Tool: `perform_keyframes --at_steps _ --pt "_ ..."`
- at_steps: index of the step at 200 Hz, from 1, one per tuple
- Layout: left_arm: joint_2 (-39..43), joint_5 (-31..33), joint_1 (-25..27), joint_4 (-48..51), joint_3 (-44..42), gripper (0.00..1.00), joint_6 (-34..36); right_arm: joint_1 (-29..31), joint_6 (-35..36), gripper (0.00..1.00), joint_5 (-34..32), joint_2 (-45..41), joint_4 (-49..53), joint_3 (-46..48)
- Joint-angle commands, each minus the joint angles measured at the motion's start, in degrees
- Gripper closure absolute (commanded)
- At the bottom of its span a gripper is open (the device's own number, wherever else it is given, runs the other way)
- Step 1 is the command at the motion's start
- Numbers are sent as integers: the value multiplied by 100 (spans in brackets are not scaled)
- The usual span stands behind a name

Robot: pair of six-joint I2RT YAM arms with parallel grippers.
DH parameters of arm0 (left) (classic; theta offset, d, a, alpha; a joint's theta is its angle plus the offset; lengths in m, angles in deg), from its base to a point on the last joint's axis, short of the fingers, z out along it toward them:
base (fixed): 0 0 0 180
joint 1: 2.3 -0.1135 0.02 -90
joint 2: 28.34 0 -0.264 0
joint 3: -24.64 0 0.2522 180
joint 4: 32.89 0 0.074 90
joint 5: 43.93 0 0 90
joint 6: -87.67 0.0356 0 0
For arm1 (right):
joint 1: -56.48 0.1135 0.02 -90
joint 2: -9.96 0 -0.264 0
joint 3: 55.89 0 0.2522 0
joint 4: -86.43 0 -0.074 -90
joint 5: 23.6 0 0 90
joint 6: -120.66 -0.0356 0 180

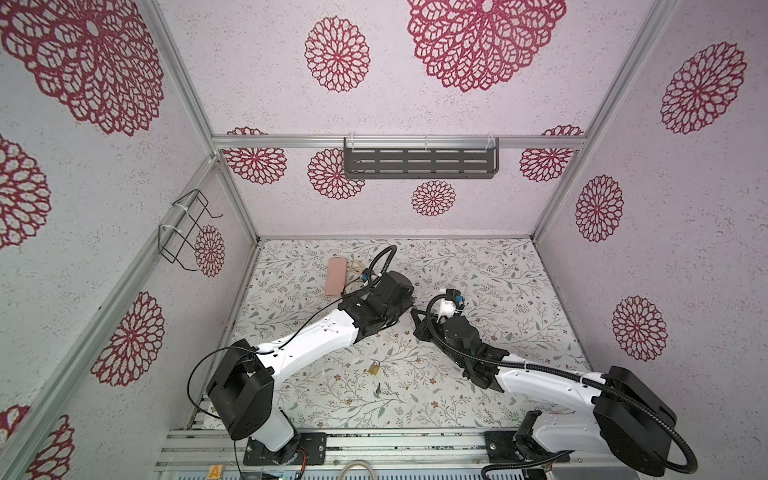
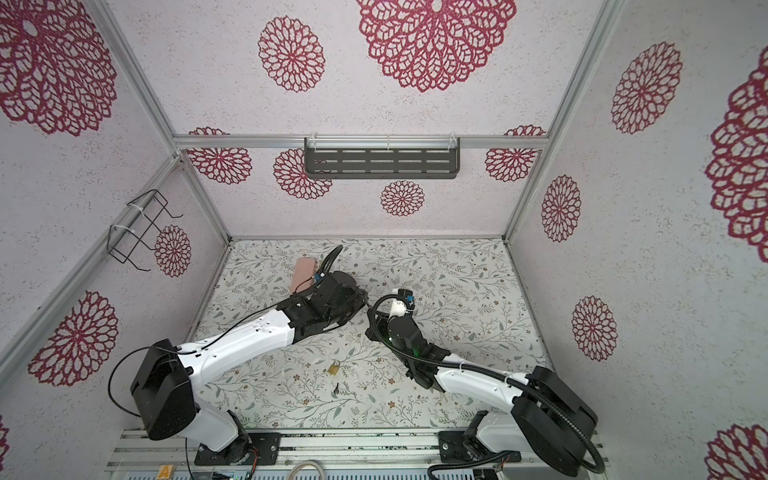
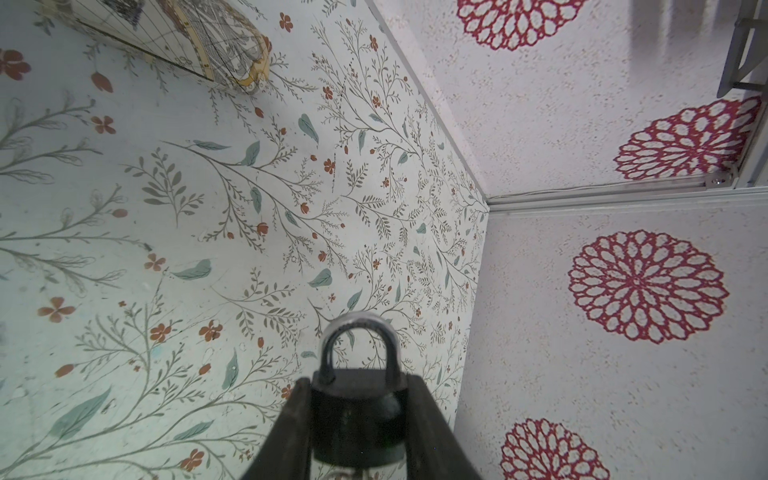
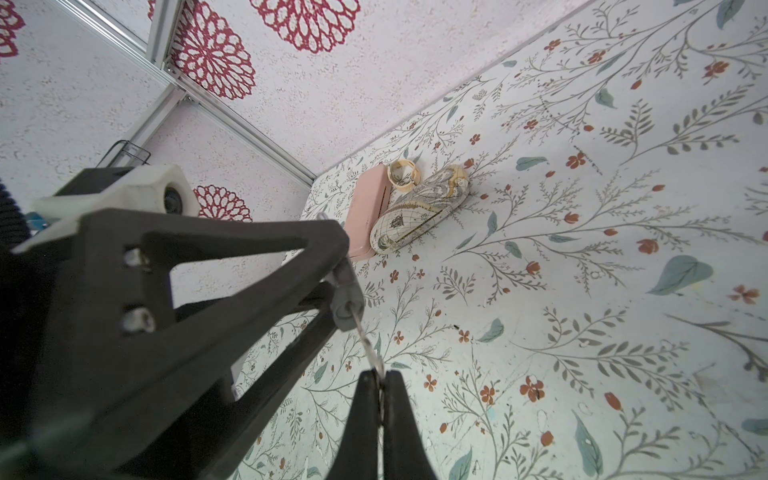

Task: Unlock with the key
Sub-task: 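Move the key in the right gripper toward the padlock in the left gripper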

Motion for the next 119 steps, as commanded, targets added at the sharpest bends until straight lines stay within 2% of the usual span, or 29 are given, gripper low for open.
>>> perform_keyframes --at_steps 1,63,119 --pt "76 -311 109 -204 56 100 -126 46 284 100 8 -13 -325 -344" --pt "175 -917 266 -537 25 100 -241 -52 568 100 183 -71 -209 -546" --pt "182 -977 321 -635 -14 100 -222 -193 305 100 1064 -48 -384 -773"
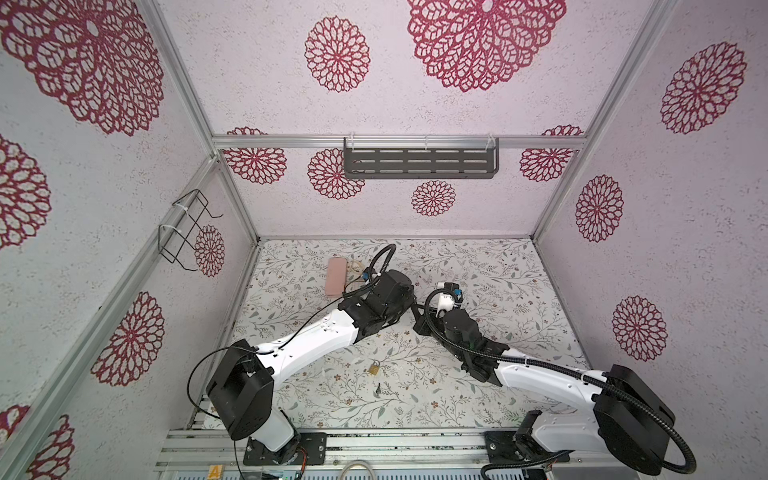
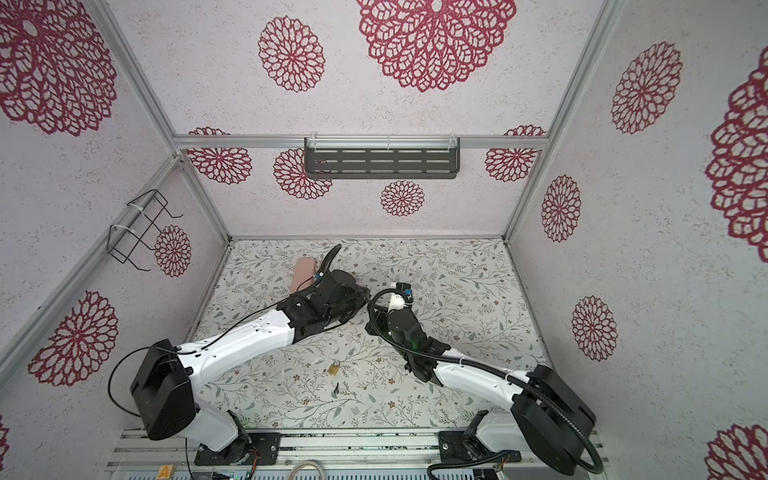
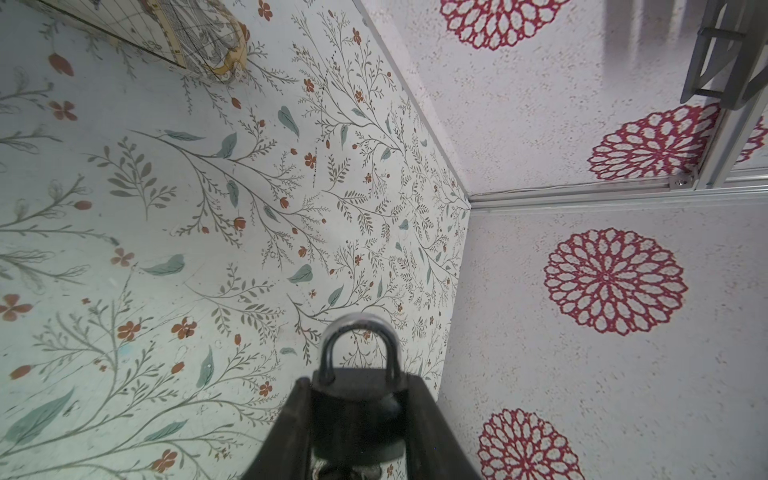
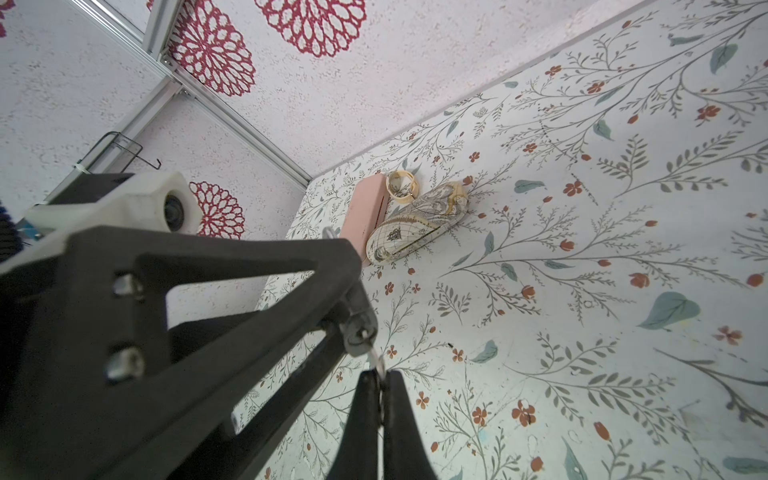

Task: Unlock with the key
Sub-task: 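Move the key in the right gripper toward the padlock in the left gripper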

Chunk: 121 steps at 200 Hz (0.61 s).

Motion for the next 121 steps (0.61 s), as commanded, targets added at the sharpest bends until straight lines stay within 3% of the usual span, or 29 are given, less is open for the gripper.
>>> perform_keyframes --at_steps 1,72,121 --pt "165 -815 295 -394 -17 100 -104 6 -43 100 855 -83 -643 -481" --pt "186 -999 294 -829 -466 100 -377 -361 -1321 100 1626 -168 -1474 -346" --pt "254 -914 293 -977 -617 100 -404 -393 -1642 100 2033 -118 -1832 -373"
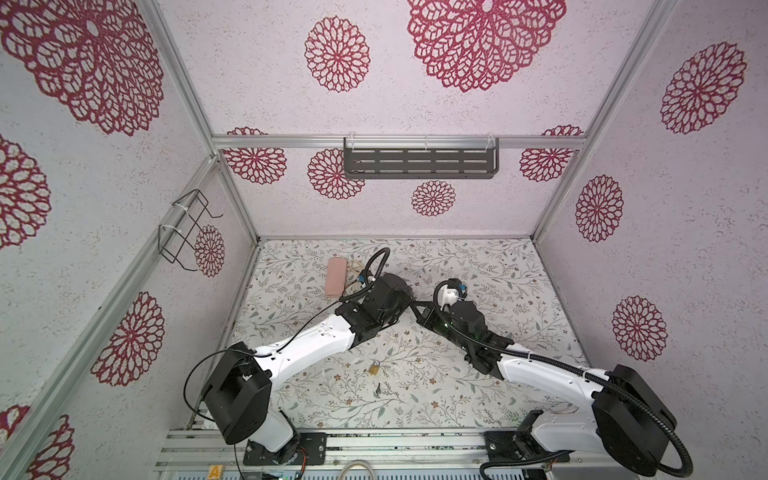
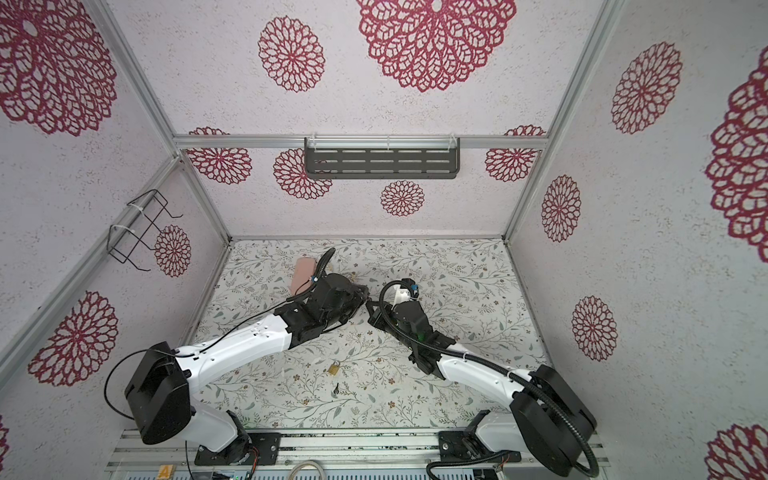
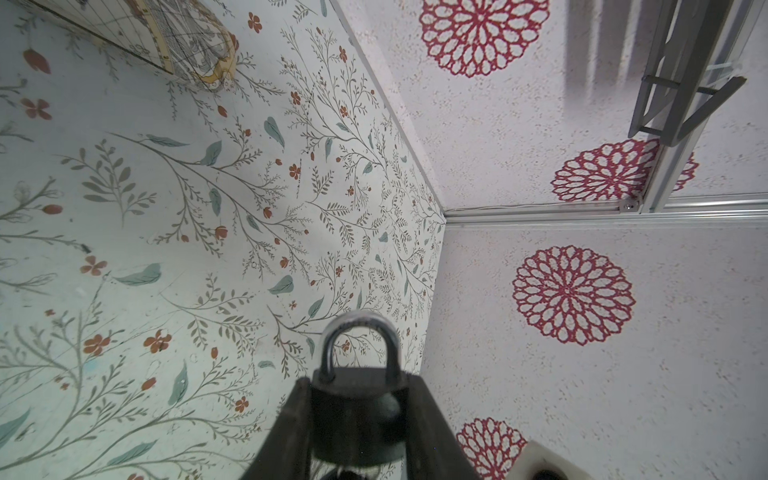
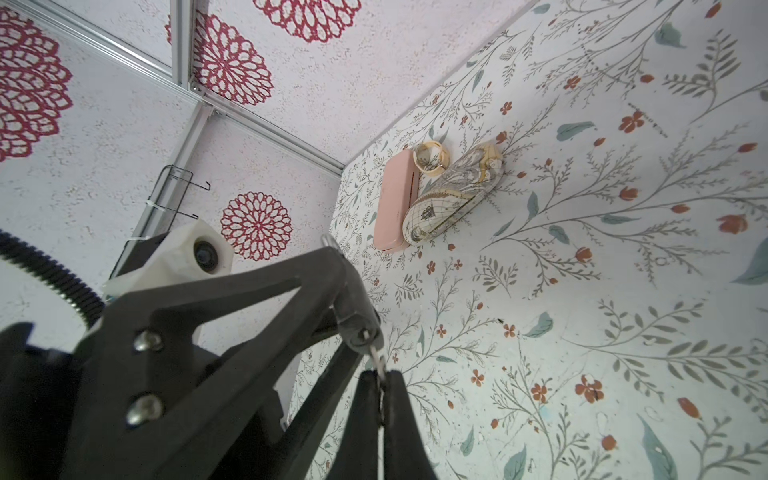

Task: Unlock with the key
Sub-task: 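Move the key in the right gripper toward the padlock in the left gripper, then push the silver key into the black padlock's keyhole with the right gripper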

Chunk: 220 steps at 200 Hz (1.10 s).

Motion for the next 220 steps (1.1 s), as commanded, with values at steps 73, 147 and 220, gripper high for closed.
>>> perform_keyframes --at_steps 73,147,220 --pt "174 -920 296 -442 -402 100 4 91 -790 100 1128 -129 -2332 -192" --pt "440 -681 279 -718 -648 100 178 104 -595 100 1007 -217 -2580 -61" --pt "576 -891 222 -238 -440 100 309 231 1350 100 130 -659 -502 -393"
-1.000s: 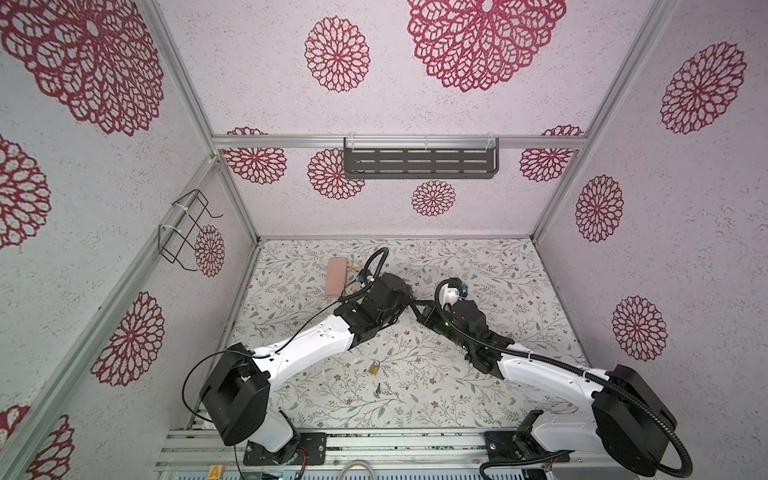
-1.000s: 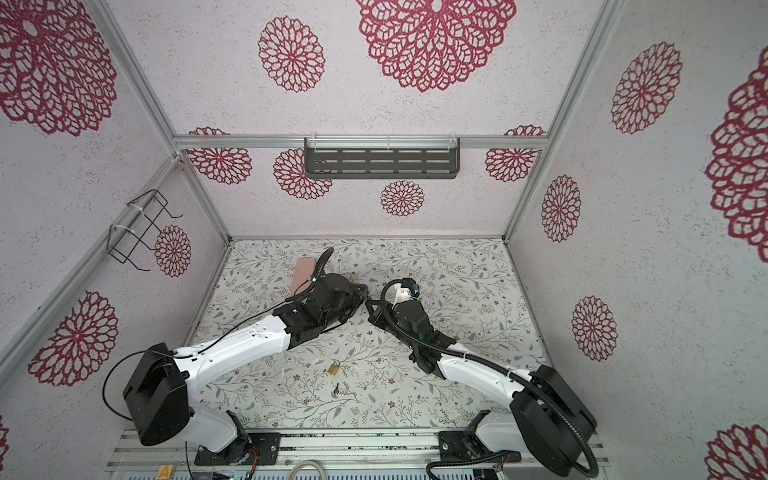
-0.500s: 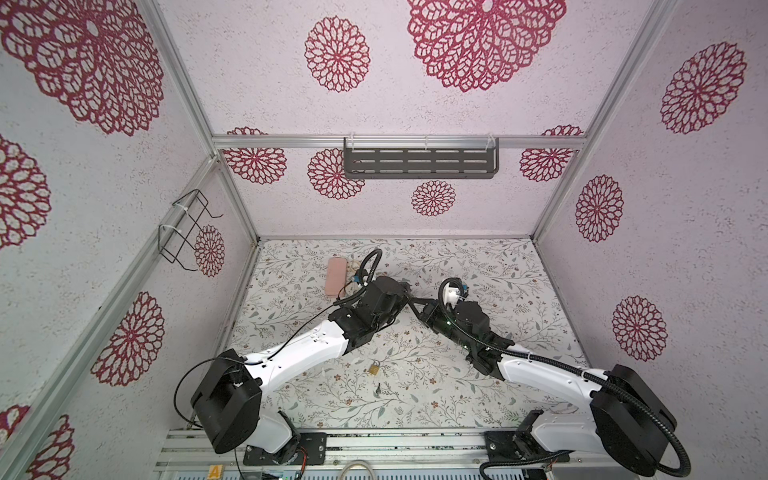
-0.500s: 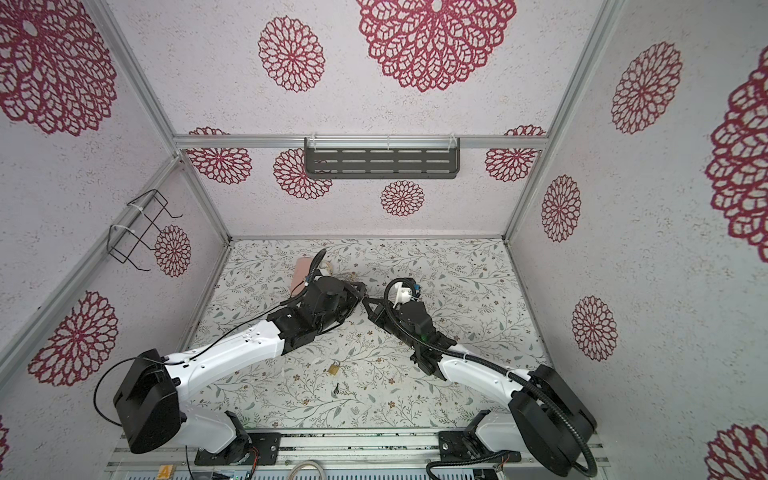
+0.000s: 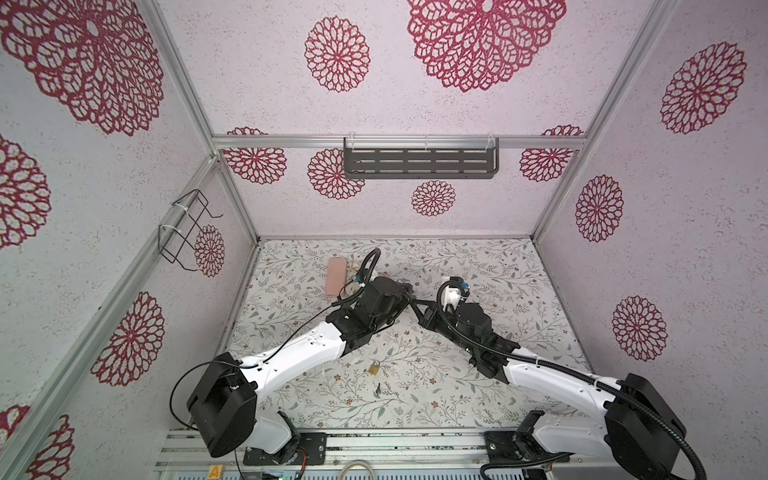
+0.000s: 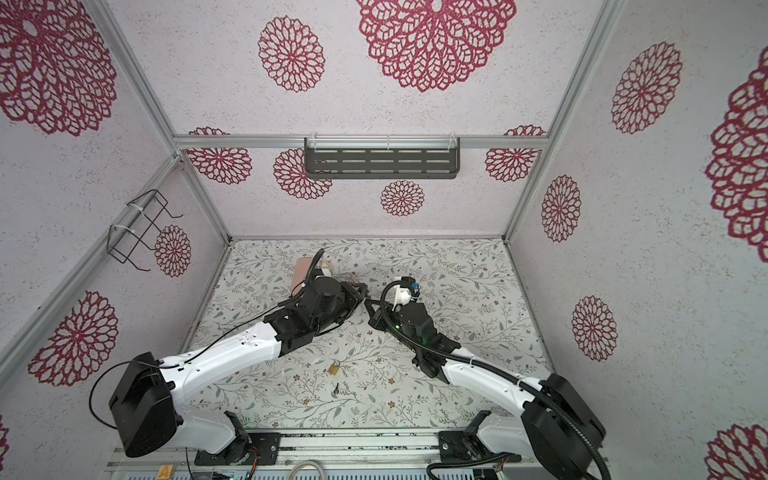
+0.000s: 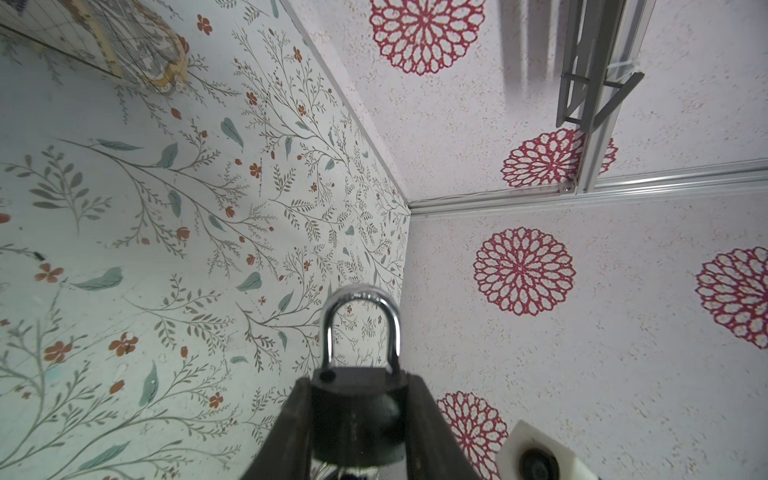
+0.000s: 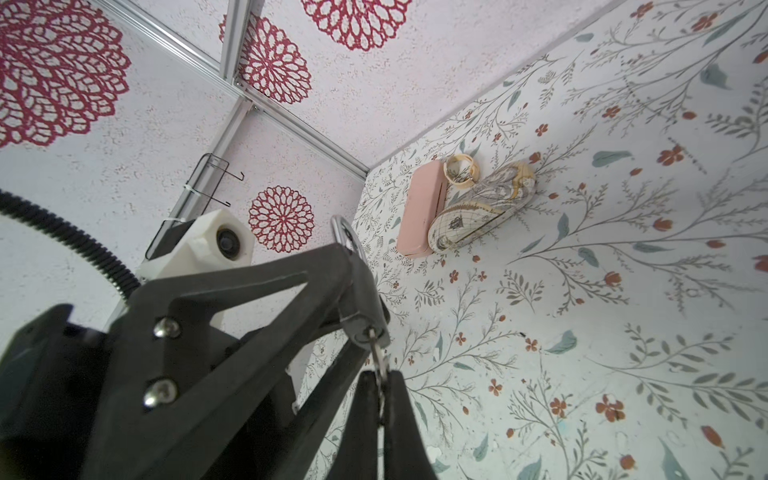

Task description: Unlock with the key

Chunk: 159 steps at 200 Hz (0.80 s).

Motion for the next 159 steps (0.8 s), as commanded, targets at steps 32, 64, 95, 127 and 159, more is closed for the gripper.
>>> perform_keyframes --at_steps 32,64,95,127,159 --pt "204 -442 153 382 56 100 254 137 903 100 91 -238 -224 -497" --pt "281 -282 72 491 173 100 506 137 1367 100 -180 -273 213 -522" --pt "317 -106 20 701 259 100 854 137 1688 90 -348 -276 425 -524" --pt "433 -5 -66 776 267 100 1268 137 1844 72 -401 -335 515 -451" --pt "646 110 -156 942 281 100 1895 131 1969 52 -516 -581 681 -354"
